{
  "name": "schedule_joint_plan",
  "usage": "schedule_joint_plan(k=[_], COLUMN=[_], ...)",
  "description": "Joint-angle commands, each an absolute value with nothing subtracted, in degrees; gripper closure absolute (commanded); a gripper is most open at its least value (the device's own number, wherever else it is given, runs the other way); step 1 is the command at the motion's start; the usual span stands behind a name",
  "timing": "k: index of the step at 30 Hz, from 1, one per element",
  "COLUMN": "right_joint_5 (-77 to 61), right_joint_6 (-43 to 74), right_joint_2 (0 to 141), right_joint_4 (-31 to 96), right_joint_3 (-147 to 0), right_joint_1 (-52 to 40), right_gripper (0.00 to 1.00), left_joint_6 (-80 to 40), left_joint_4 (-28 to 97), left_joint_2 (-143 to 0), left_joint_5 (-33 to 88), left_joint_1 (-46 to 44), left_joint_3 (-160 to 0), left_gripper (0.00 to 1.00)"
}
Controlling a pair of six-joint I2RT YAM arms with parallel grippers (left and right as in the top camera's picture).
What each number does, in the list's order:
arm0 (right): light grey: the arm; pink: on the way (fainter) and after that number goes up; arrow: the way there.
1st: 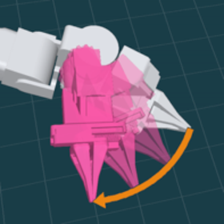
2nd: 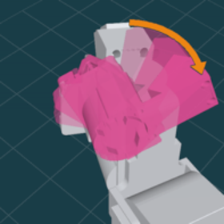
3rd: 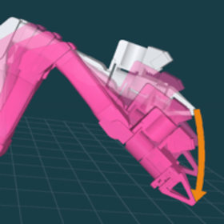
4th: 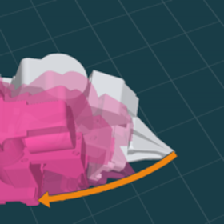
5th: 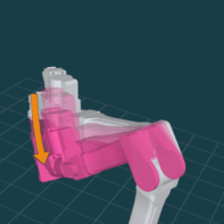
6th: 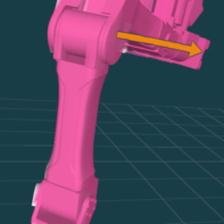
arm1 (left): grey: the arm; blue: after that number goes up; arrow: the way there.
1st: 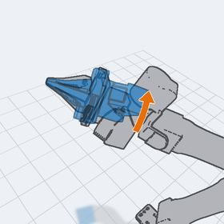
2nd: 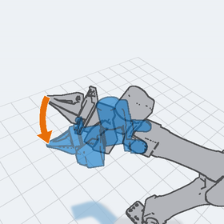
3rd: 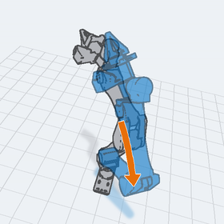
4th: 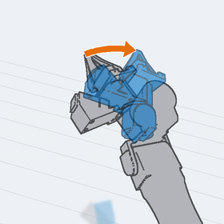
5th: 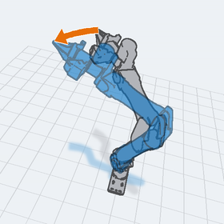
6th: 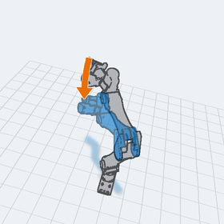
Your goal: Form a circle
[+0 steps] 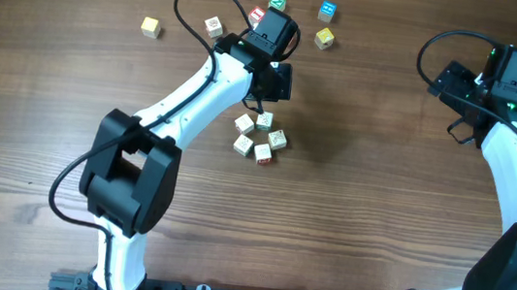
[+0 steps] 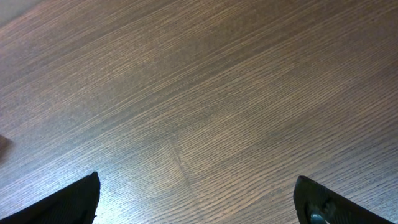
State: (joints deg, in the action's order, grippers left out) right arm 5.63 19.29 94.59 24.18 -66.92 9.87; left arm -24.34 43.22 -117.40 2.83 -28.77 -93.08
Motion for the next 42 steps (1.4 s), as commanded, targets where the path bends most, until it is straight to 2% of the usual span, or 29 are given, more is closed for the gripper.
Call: schedule_joint_plan(k=[1,17,30,36,42], right_joint_5=[5.56,5.56,5.54,5.56,5.54], right_joint_6=[19.88,19.88,19.88,19.9,19.9], right_joint_2=[94.39,94.39,94.39,94.39,94.39], right_joint_4=[24.21,24.21,24.21,24.21,24.21], right_joint_3=[-67.4,-67.4,-67.4,-67.4,-67.4], right_joint_1=[9.82,9.82,9.82,9.82,9.82], right_gripper=[0.0,0.0,0.0,0.0,0.0], left_joint_6=[-24.71,-24.69,-24.69,-24.73,-24.73], left_joint_4=[41.21,38.72,41.8,40.88,42.89], left_joint_2=[-119.22,-122.32,-122.37,-122.37,-122.37], left_joint_5=[1.37,1.39,1.37,-4.62,-4.58], left_joint_1=[-29.04,-29.15,-30.92,-30.85,-30.87], left_joint_3=[-92.77,-89.86,-89.86,-89.86,-89.86], left_gripper=[0.96,0.96,0.96,0.95,0.95])
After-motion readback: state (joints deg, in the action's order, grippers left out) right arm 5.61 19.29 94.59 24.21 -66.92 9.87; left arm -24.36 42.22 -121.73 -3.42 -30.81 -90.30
